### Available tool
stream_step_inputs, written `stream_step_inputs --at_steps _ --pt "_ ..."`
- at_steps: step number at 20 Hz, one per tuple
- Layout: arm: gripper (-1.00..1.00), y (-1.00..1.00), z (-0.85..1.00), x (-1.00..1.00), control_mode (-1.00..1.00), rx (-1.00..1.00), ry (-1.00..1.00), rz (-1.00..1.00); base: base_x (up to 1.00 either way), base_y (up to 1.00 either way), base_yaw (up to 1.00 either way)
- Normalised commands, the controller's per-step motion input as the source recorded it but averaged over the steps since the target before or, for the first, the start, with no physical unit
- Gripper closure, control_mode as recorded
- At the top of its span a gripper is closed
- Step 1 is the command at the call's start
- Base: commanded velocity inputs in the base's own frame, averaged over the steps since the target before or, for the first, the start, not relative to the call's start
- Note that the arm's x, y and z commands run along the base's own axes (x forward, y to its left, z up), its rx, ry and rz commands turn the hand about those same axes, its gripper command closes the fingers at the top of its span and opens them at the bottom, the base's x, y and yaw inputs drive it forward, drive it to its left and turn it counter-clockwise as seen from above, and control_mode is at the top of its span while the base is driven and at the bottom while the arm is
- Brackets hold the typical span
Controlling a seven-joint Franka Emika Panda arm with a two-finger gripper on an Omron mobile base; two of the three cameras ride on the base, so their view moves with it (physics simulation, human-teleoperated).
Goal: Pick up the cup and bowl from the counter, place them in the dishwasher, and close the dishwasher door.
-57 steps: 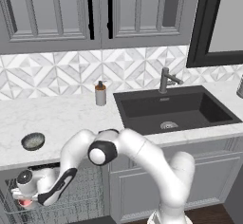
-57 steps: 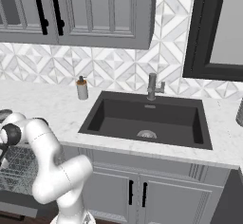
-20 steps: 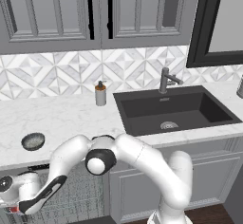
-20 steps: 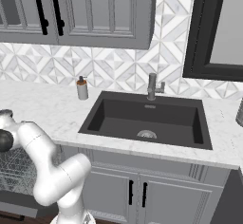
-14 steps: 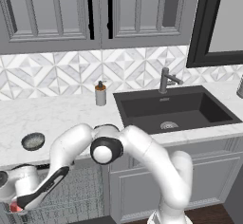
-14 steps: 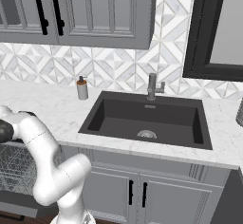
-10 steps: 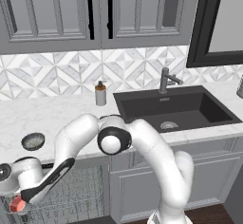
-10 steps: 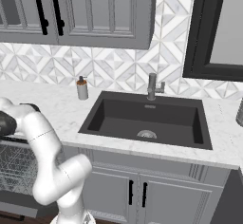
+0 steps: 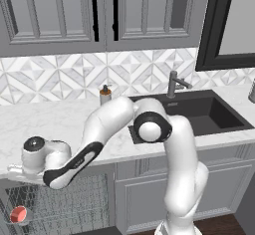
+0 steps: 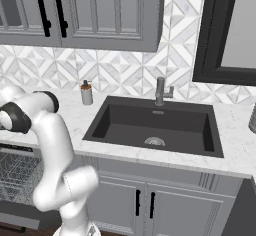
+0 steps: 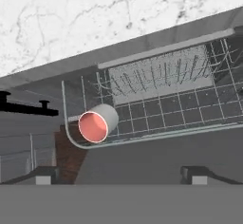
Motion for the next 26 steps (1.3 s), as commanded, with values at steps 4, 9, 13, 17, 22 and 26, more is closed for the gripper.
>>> stream_step_inputs --at_steps 4,9,13,17,22,26 --pt "-1.00 -0.25 1.00 0.56 -1.00 0.04 0.37 0.01 0.00 0.00 0.00" --pt "-1.00 0.00 1.00 0.61 -1.00 0.00 0.43 0.03 0.00 0.00 0.00" --pt "-1.00 0.00 0.80 0.63 -1.00 0.00 0.36 0.07 0.00 0.00 0.00" --pt "-1.00 0.02 -0.01 0.44 -1.00 -0.02 0.08 0.01 0.00 0.00 0.00" --pt "-1.00 0.16 -0.04 0.07 -1.00 -0.04 -0.15 0.07 0.00 0.00 0.00" --pt "-1.00 0.35 0.00 0.54 -1.00 -0.14 -0.01 0.21 0.00 0.00 0.00"
